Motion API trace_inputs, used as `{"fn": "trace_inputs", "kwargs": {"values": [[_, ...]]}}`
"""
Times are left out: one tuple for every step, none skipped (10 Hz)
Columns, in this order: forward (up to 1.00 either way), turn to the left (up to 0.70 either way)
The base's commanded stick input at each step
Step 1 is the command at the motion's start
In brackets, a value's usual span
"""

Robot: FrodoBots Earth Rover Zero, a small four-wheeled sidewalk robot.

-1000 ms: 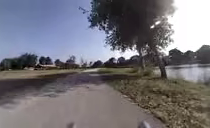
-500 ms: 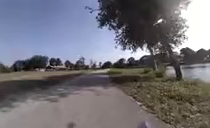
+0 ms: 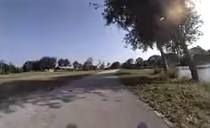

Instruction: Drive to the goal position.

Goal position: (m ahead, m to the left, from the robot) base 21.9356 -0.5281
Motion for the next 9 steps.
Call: {"fn": "trace_inputs", "kwargs": {"values": [[0.99,0.03],[0.99,0.02],[0.99,0.02],[0.99,0.02],[0.99,0.03],[0.99,0.02],[0.99,0.03],[0.99,0.03],[0.99,0.03]]}}
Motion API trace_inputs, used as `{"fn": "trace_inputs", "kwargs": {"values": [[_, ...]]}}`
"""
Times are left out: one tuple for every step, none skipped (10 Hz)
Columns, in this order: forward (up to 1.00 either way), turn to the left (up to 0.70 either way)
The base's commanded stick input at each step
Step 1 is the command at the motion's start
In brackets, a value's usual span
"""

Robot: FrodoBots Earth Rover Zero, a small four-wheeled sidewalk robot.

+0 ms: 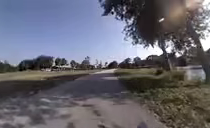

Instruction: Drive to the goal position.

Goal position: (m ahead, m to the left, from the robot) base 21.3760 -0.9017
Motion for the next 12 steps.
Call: {"fn": "trace_inputs", "kwargs": {"values": [[0.99,0.03],[0.99,0.02],[0.99,0.03],[0.99,0.03],[0.99,0.03],[0.99,0.03],[0.99,0.02],[0.99,0.02],[0.99,0.02],[0.99,0.07],[0.99,0.32],[0.99,0.4]]}}
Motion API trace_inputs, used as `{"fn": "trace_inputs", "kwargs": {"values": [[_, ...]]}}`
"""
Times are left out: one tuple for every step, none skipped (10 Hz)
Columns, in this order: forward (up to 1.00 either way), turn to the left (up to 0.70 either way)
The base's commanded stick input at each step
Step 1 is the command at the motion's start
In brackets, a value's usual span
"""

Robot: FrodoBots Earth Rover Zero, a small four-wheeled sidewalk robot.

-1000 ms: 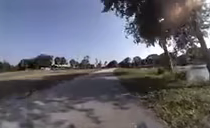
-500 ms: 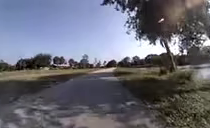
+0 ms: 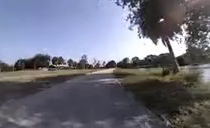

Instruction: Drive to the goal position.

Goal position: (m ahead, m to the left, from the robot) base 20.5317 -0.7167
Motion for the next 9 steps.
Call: {"fn": "trace_inputs", "kwargs": {"values": [[0.99,0.4],[0.99,0.4],[0.99,0.19],[1.0,0.02],[1.0,0.02],[1.0,0.02],[1.0,0.03],[1.0,0.05],[1.0,0.39]]}}
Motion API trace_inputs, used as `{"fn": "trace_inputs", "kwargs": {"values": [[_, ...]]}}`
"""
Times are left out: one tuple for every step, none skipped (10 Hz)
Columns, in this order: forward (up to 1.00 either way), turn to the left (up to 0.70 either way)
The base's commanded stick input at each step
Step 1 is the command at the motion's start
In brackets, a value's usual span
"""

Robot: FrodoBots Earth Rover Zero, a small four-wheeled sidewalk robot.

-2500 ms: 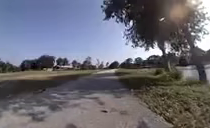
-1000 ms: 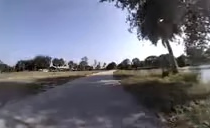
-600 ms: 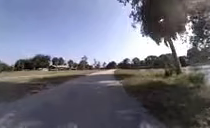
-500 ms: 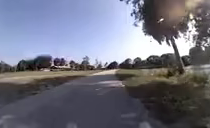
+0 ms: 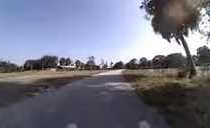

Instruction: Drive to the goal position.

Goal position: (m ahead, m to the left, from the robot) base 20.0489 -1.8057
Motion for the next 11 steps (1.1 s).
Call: {"fn": "trace_inputs", "kwargs": {"values": [[1.0,0.18],[1.0,0.03],[1.0,0.02],[1.0,0.02],[1.0,0.02],[1.0,0.02],[1.0,0.02],[1.0,0.02],[1.0,0.02],[1.0,0.02],[1.0,0.02]]}}
